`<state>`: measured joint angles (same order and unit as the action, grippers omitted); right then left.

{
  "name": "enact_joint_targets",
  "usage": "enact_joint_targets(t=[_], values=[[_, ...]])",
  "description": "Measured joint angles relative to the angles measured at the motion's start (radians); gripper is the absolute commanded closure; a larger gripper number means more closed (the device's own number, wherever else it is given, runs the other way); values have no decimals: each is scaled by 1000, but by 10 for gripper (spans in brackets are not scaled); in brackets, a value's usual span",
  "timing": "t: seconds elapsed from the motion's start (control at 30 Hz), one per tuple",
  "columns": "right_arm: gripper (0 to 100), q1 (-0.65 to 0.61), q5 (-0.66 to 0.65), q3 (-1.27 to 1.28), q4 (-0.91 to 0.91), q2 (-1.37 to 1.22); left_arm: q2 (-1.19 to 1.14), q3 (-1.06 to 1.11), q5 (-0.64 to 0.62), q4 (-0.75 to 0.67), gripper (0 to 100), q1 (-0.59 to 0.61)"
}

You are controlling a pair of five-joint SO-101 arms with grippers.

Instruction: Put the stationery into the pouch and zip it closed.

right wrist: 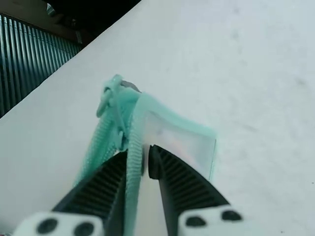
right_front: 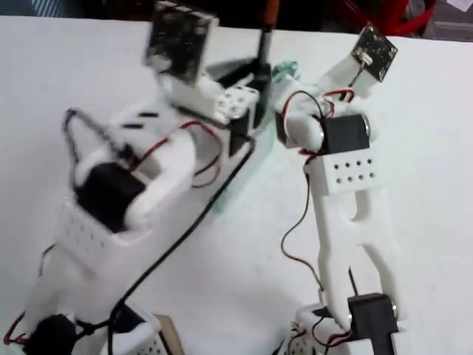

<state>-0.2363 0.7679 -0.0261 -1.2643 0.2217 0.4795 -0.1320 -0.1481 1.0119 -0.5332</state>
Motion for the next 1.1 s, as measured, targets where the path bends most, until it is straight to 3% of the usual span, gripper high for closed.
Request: enact_joint_targets(t=[0.27, 0.7, 1.0, 1.1], values=[[981, 5, -9, 5, 0, -3, 18, 86, 14, -152, 951, 3], [981, 5, -9, 5, 0, -3, 104, 244, 14, -167, 951, 3], [981, 5, -9, 5, 0, -5, 183, 514, 14, -278, 946, 3], [981, 3, -11, 5, 0, -5, 276, 605, 11, -308, 876, 3]])
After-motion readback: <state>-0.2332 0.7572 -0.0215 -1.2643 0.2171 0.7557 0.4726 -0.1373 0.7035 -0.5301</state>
